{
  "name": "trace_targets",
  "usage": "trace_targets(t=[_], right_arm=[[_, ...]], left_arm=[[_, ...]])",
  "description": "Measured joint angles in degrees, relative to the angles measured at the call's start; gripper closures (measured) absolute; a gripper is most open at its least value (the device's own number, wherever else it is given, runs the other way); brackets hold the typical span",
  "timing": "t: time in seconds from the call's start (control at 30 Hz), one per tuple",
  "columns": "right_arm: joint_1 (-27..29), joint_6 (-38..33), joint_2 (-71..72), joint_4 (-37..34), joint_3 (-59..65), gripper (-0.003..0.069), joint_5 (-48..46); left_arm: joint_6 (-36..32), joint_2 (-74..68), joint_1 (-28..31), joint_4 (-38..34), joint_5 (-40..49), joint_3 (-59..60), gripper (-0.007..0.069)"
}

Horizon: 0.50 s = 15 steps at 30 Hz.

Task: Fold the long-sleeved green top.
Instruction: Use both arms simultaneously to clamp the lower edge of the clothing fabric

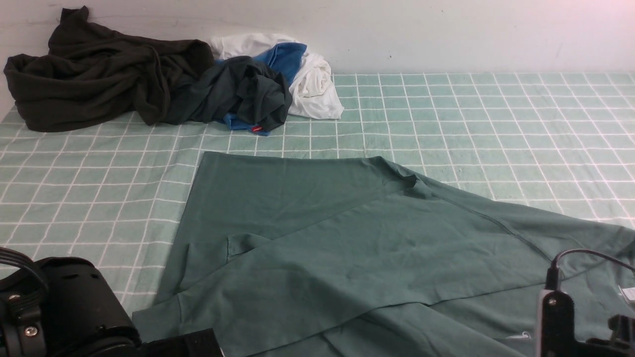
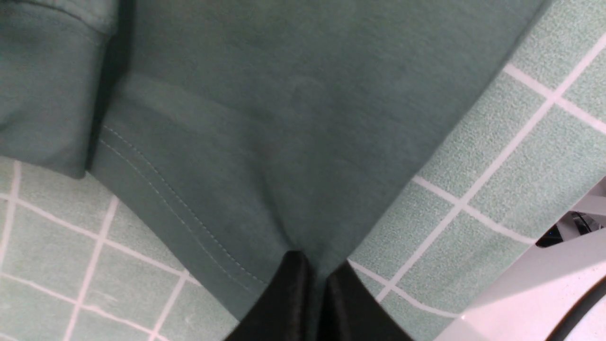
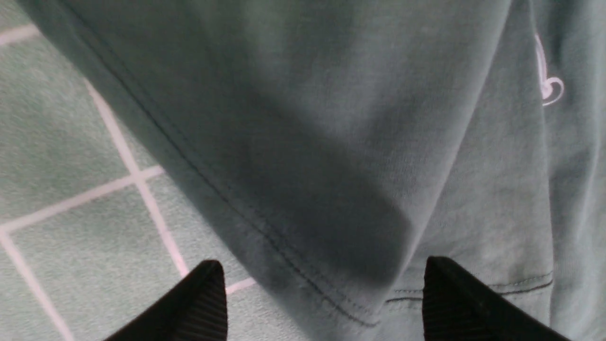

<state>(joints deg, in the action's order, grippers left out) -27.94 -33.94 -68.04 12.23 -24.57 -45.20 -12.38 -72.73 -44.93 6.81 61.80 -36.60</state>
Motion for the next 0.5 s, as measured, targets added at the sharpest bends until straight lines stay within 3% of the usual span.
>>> trace_targets(t=[0.17, 0.3, 0.33, 0.47, 0.5], right_arm=[[0.00, -0.12, -7.11, 2.84, -0.17, 0.0155, 3.58], [-0.07, -0.18, -7.96, 2.90, -0.75, 0.0218, 2.84], [-0.07, -0.18, -7.96, 3.14, -1.17, 0.0304, 2.67], [-0.07, -0.18, -7.29, 4.34, -2.79, 0.0483, 0.97], [-0.07, -0.18, -6.57, 4.57, -4.20, 0.0560, -0.44]], left_arm=[[0.00, 0.00, 0.06, 0.05, -0.32, 0.00, 0.0618], [0.00, 0.00, 0.06, 0.17, -0.32, 0.00, 0.0618], [0.00, 0.00, 0.06, 0.54, -0.32, -0.06, 0.0618], [0.73, 0.00, 0.06, 2.16, 1.00, -1.93, 0.0618], [1.46, 0.00, 0.33, 3.05, 1.89, -3.34, 0.0618]])
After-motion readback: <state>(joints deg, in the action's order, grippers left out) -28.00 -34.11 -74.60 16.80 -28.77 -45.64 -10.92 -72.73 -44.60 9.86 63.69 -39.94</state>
